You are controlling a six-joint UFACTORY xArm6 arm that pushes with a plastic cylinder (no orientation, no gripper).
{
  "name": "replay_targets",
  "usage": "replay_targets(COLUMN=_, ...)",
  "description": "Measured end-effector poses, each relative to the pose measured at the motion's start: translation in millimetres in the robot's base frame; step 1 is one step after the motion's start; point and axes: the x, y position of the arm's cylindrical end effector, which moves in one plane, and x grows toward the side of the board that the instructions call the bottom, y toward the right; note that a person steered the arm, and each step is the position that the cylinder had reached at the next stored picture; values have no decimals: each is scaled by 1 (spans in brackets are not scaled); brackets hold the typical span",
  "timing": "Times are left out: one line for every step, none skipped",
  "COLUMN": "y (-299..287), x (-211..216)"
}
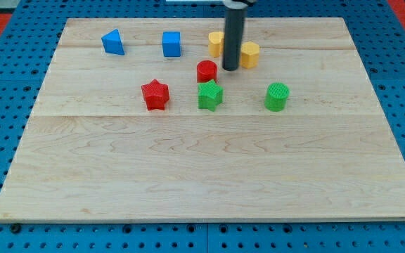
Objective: Group up the yellow and blue blocks at the top side of the red star
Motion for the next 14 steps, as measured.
replay_targets(y=-3, x=14)
replay_targets(y=48, x=16)
replay_targets(y=79, x=13)
replay_targets(y=49, x=-46)
replay_targets(y=-12, x=-71)
replay_targets(y=-68, x=-75)
replay_targets(y=-115, x=-78)
replay_targets(y=-96, x=-82)
replay_targets(y=-51, x=-83)
replay_targets(y=-42, x=-108)
replay_targets(y=-61, x=-129)
replay_targets(y=-128, x=-114)
replay_targets(y=-156, x=-94)
replay_targets(y=-147, x=-128)
